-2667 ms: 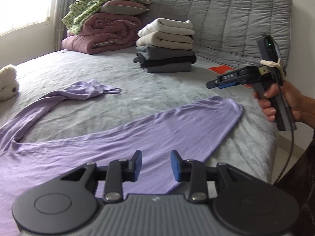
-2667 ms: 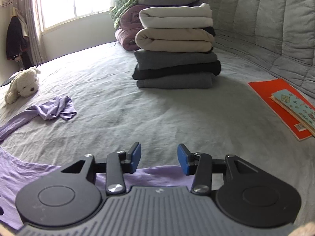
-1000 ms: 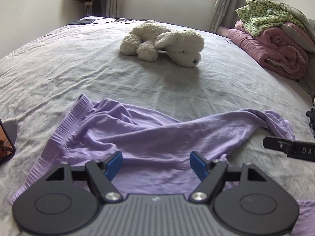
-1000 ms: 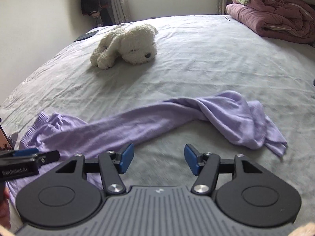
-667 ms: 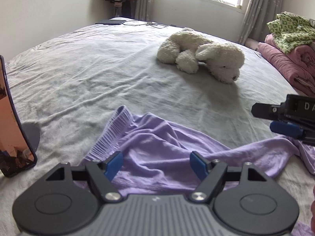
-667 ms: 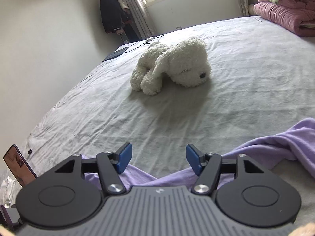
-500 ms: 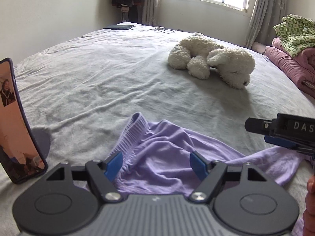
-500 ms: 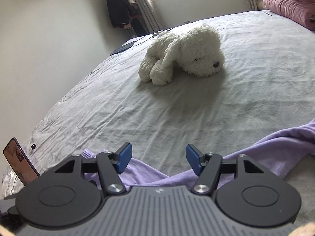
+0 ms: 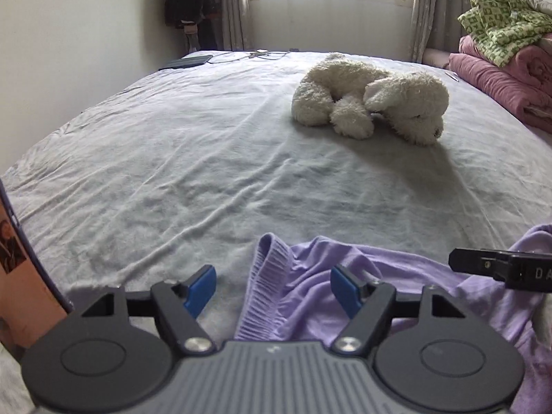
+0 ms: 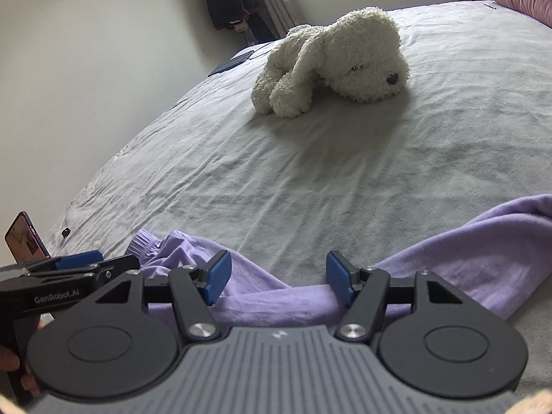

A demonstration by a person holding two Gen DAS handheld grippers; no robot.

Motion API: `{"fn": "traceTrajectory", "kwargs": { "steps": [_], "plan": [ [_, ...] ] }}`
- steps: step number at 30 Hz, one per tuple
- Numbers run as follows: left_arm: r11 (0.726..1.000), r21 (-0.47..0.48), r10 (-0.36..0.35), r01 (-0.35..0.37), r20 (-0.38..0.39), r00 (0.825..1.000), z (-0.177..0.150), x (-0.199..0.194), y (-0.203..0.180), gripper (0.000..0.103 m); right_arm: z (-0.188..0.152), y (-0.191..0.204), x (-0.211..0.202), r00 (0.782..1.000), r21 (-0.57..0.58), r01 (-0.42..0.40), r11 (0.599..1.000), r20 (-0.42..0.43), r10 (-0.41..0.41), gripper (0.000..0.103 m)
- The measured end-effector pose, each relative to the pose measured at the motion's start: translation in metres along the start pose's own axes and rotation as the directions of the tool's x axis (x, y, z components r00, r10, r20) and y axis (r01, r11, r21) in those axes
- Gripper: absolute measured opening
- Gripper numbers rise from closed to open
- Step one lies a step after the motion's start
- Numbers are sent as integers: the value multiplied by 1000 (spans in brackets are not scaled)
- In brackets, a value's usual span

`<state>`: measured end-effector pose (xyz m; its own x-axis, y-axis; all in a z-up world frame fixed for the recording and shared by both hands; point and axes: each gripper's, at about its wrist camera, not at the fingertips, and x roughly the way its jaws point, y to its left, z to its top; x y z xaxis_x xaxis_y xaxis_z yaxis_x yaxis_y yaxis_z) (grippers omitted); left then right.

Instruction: Fold clothes

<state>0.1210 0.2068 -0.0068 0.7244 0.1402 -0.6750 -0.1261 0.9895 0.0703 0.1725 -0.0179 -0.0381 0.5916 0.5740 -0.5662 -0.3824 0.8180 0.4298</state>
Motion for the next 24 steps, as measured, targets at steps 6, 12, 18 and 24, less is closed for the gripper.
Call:
{"fn": "traceTrajectory", "kwargs": {
  "steps": [6,12,18,24],
  "plan": [
    [991,-13,-137,137,-74,988,20,30,13,59,0,-5,1,1000,12,-28,1000,13,28,62],
    [977,-91,-195,191,-41,980,12,40,27,46,-1,-6,3,1000,0,-13,1000,9,13,55],
    [964,-131,-236,232,-20,971,11,46,42,46,-2,14,9,999,-94,31,995,-27,-33,52],
    [955,-133,-267,266,14,964,4,45,53,37,1,36,21,986,-250,109,962,-94,-136,39]
  ]
}}
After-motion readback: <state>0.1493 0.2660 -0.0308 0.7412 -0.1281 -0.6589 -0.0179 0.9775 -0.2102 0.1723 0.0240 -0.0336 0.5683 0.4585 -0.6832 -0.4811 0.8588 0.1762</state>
